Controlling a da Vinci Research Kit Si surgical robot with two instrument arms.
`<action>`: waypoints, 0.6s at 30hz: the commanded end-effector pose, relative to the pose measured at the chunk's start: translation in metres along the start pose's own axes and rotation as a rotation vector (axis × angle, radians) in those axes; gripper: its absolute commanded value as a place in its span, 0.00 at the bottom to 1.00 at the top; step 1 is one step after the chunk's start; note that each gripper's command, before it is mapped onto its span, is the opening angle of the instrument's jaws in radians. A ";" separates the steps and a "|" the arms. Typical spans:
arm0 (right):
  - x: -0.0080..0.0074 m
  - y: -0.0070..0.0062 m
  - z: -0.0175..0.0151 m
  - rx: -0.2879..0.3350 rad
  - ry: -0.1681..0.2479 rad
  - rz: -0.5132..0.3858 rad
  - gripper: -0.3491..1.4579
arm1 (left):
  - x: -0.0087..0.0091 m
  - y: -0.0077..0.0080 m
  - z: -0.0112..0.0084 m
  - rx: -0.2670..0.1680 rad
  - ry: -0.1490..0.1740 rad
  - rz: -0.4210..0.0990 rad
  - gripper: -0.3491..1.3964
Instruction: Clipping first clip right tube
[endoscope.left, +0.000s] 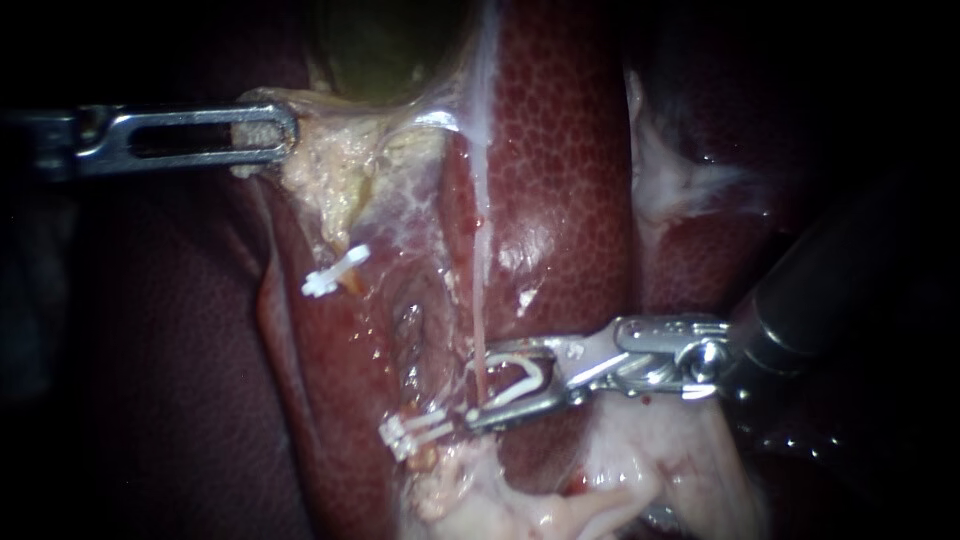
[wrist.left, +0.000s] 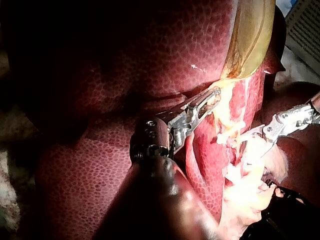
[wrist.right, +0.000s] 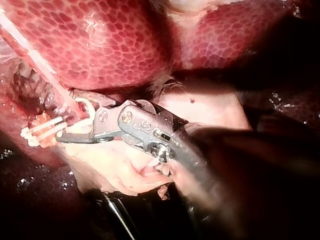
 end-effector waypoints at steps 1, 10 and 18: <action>0.0000 0.0000 0.0003 0.007 0.007 0.005 0.51 | 0.0000 0.0000 0.0000 0.000 0.000 0.000 0.01; 0.0002 0.0000 0.0016 0.060 0.047 0.037 0.49 | 0.0000 0.0000 0.0000 0.000 0.000 0.000 0.01; 0.0002 0.0001 0.0015 0.079 0.045 0.041 0.40 | 0.0000 0.0000 0.0000 0.000 0.000 0.000 0.01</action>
